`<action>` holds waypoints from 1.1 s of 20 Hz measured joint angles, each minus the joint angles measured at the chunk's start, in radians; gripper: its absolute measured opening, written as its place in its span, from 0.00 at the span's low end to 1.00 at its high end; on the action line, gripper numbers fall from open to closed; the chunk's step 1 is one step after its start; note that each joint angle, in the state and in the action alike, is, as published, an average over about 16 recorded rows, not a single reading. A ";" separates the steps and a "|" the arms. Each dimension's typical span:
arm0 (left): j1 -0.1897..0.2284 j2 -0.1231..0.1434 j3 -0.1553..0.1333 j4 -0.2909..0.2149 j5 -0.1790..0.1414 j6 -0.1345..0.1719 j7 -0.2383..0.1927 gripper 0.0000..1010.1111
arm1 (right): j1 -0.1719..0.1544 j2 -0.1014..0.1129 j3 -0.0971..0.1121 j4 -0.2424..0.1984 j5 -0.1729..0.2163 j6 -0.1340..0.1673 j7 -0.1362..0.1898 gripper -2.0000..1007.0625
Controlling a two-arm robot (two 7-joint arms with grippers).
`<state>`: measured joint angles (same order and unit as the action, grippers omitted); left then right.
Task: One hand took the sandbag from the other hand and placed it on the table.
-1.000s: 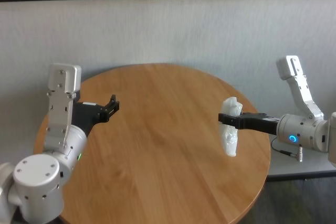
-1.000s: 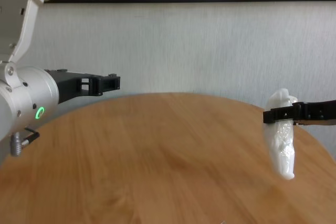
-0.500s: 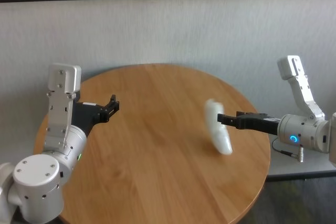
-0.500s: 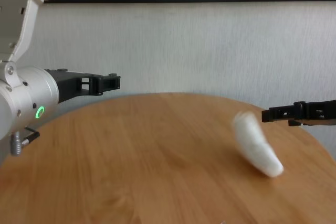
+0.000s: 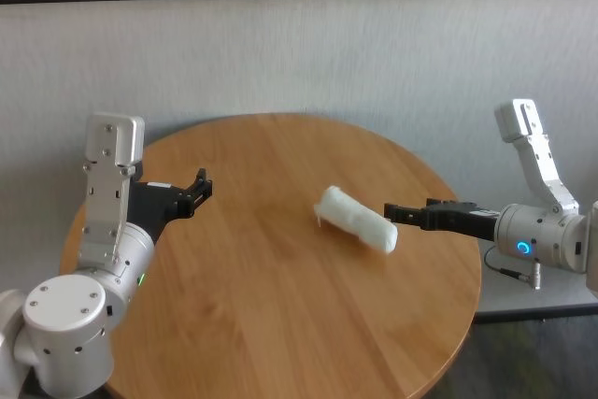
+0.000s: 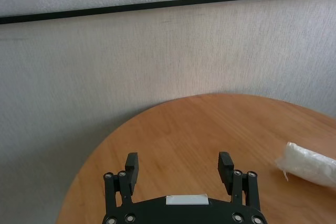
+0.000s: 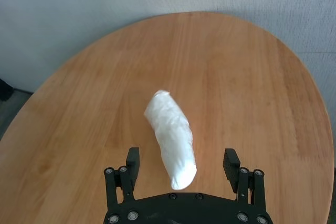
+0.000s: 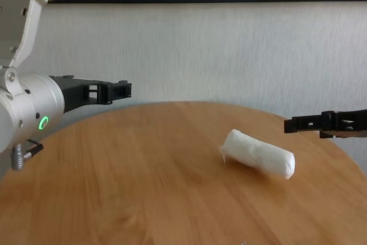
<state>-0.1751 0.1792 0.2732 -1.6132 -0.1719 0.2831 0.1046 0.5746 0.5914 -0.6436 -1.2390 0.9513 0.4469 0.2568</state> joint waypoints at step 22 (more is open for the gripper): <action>0.037 -0.028 -0.066 -0.037 0.019 -0.018 -0.012 0.99 | 0.018 -0.105 -0.023 -0.076 -0.113 -0.150 0.116 0.99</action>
<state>-0.1383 0.1513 0.2073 -1.6502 -0.1526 0.2649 0.0927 0.5923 0.4864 -0.6663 -1.3153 0.8386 0.2974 0.3726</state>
